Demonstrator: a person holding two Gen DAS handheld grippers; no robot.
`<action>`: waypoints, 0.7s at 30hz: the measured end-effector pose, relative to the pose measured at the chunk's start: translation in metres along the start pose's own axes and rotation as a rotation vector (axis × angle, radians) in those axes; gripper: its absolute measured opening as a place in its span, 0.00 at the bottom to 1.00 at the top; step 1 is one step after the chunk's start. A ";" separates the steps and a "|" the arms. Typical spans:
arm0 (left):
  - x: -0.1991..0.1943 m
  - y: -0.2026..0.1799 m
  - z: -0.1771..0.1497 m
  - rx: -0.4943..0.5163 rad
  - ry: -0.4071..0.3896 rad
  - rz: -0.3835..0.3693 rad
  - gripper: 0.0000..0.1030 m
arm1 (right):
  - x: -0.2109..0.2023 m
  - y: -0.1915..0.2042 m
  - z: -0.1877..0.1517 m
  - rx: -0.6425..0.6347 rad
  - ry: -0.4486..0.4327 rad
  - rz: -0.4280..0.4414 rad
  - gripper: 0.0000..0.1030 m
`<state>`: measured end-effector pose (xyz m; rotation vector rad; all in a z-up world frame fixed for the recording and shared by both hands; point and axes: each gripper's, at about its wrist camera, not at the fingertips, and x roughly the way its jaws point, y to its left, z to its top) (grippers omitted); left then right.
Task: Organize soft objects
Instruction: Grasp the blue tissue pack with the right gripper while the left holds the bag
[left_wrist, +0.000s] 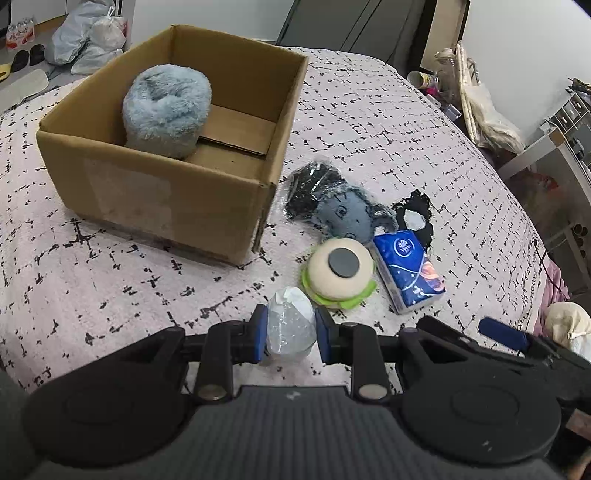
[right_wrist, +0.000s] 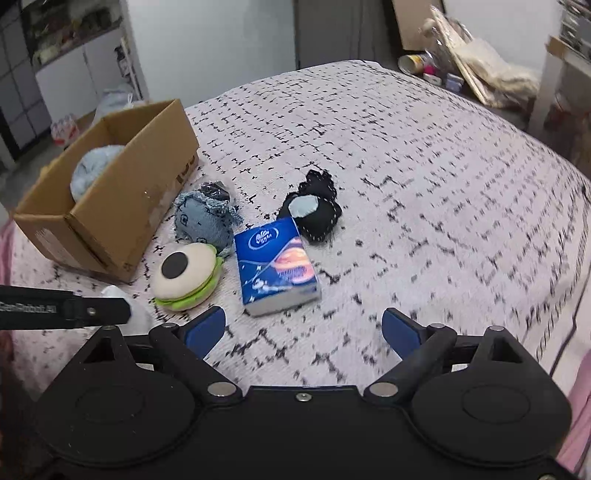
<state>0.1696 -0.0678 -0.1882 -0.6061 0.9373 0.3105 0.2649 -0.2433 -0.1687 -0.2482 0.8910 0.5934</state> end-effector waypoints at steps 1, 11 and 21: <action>0.001 0.002 0.001 -0.003 0.001 -0.002 0.25 | 0.004 0.001 0.002 -0.012 0.005 -0.002 0.88; 0.012 0.009 0.008 -0.011 -0.014 0.006 0.25 | 0.022 0.006 0.015 -0.064 -0.003 -0.009 0.88; 0.017 0.012 0.009 -0.018 -0.026 0.000 0.26 | 0.038 0.007 0.022 -0.081 0.015 0.036 0.52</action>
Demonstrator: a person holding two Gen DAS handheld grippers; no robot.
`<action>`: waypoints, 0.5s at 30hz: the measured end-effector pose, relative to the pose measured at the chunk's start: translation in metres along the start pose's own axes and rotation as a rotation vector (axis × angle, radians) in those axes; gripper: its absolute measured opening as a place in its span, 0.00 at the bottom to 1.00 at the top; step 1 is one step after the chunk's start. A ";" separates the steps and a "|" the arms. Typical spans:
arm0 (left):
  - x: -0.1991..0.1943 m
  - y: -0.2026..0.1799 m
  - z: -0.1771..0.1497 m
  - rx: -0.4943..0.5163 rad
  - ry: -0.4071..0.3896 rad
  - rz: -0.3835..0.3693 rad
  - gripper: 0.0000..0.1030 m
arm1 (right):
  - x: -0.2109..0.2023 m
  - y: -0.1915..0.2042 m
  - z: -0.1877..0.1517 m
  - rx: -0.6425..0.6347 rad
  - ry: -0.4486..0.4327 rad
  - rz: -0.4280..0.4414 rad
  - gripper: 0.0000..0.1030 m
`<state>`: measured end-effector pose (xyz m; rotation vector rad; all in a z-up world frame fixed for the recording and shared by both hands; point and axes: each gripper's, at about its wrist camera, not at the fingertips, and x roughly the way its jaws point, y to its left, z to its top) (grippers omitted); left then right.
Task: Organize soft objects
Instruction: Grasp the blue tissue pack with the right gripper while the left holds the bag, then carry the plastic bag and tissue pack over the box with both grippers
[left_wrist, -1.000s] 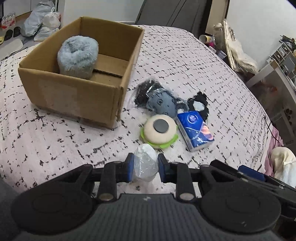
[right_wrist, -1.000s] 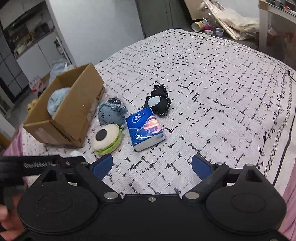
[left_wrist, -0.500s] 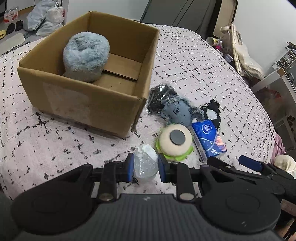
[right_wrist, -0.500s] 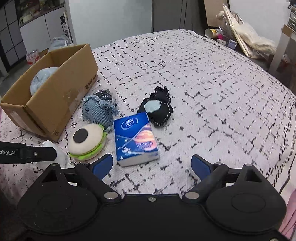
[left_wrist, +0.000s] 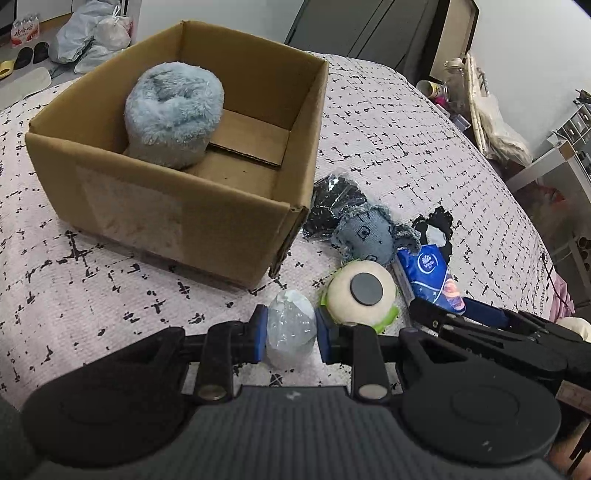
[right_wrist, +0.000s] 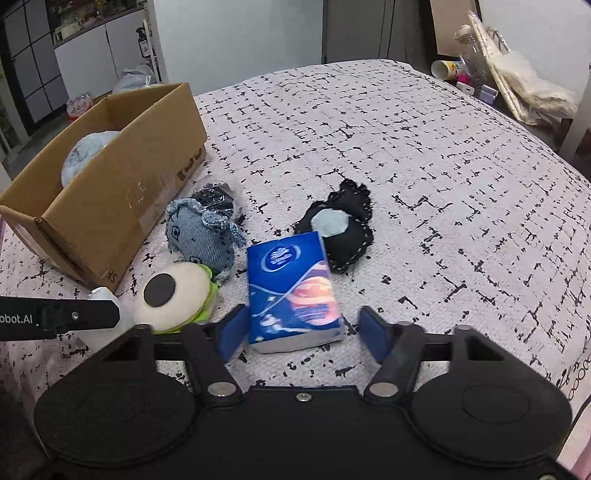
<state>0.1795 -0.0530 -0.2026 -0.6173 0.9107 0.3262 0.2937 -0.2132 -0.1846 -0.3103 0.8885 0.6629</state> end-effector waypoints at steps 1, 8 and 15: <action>0.000 0.000 0.000 -0.001 0.000 -0.001 0.26 | -0.001 0.000 0.000 0.000 0.001 0.000 0.52; -0.008 -0.007 -0.002 0.038 -0.010 0.011 0.26 | -0.019 -0.005 0.001 0.038 -0.016 0.025 0.50; -0.030 -0.014 0.002 0.091 -0.034 0.002 0.26 | -0.043 -0.009 0.007 0.080 -0.076 0.056 0.50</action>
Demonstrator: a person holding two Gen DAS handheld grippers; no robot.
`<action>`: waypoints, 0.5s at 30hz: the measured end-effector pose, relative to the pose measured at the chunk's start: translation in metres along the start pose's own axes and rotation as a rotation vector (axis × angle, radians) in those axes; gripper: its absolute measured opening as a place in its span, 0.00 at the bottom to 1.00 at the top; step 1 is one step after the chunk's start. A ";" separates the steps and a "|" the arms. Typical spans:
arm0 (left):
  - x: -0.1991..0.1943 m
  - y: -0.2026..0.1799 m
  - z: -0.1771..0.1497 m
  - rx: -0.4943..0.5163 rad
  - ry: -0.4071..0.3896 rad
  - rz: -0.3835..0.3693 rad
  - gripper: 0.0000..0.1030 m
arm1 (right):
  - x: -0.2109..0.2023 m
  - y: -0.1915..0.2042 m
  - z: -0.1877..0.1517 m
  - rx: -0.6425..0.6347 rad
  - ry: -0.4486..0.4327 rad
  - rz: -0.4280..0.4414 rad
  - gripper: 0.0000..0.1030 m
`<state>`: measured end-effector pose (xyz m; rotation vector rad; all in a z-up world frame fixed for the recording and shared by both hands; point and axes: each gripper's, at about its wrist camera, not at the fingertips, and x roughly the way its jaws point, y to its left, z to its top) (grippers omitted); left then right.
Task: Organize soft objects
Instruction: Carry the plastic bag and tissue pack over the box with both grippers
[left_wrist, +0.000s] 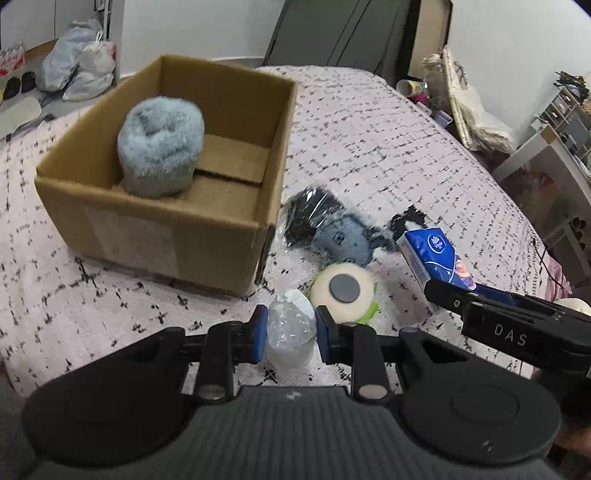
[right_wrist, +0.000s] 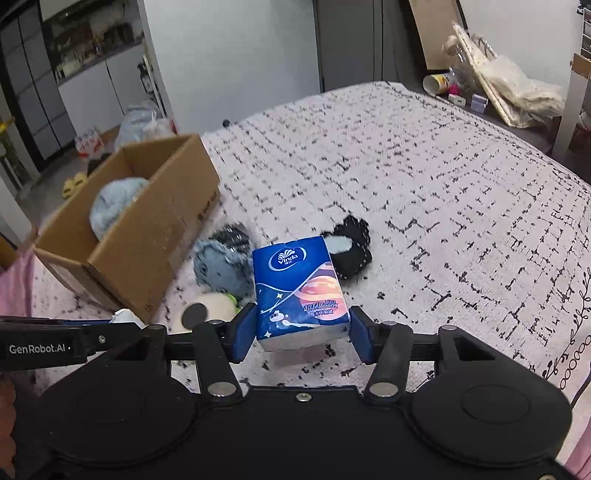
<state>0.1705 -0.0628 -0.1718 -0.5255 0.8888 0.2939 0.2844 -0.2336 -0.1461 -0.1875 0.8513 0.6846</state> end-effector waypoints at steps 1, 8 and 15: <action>-0.004 -0.001 0.002 0.006 -0.008 -0.001 0.26 | -0.003 0.000 0.001 0.001 -0.006 -0.002 0.50; -0.027 -0.006 0.015 0.038 -0.058 -0.022 0.26 | -0.017 0.002 0.005 0.023 -0.033 -0.011 0.50; -0.040 -0.014 0.031 0.066 -0.091 -0.041 0.26 | -0.030 0.001 0.008 0.090 -0.055 -0.034 0.50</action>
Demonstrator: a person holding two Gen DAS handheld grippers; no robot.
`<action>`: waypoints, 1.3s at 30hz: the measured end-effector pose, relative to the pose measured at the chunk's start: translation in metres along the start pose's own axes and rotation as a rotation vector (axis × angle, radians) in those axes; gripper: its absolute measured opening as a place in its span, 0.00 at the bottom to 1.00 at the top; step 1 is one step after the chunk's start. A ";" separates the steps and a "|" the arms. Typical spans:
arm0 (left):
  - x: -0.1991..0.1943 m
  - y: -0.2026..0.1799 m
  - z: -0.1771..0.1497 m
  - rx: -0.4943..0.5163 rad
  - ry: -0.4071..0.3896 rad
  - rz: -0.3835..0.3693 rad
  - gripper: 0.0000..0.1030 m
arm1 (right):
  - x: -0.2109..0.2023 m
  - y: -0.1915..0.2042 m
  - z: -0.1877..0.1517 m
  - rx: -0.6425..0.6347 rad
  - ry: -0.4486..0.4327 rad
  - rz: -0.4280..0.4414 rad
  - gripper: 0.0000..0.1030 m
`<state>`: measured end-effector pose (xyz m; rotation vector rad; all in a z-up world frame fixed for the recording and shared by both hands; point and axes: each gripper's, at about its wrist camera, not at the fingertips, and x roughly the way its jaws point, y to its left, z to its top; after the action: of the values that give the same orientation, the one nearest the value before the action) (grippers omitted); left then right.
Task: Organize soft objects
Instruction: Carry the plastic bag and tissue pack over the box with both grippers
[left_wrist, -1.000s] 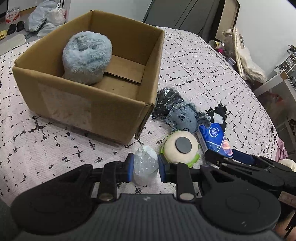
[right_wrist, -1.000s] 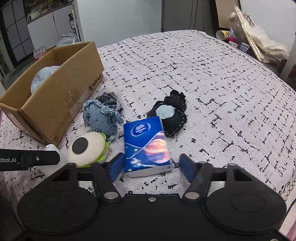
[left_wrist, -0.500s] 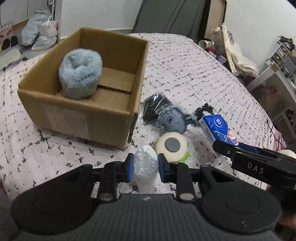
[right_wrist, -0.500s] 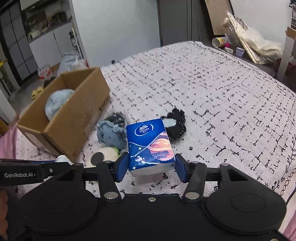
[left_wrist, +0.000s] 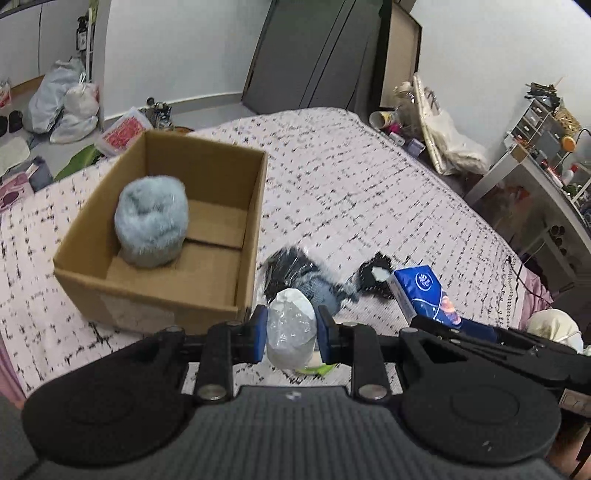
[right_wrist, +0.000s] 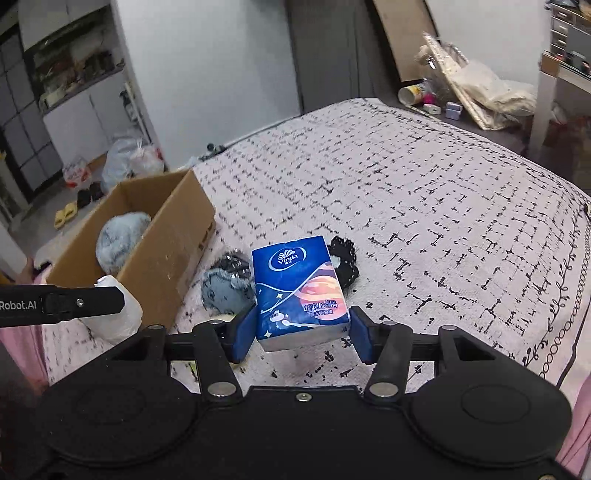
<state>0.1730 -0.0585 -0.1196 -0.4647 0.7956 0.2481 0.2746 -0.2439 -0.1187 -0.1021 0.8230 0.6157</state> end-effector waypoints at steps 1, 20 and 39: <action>-0.001 -0.001 0.002 0.004 -0.001 -0.005 0.26 | -0.003 0.001 0.000 0.007 -0.008 -0.001 0.50; -0.027 0.024 0.048 0.052 -0.043 0.003 0.26 | -0.037 0.024 0.021 -0.004 -0.147 -0.026 0.50; -0.018 0.091 0.070 -0.046 -0.029 0.082 0.26 | -0.019 0.075 0.032 -0.027 -0.150 0.008 0.50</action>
<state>0.1702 0.0541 -0.0915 -0.4716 0.7824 0.3490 0.2442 -0.1809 -0.0718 -0.0761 0.6702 0.6339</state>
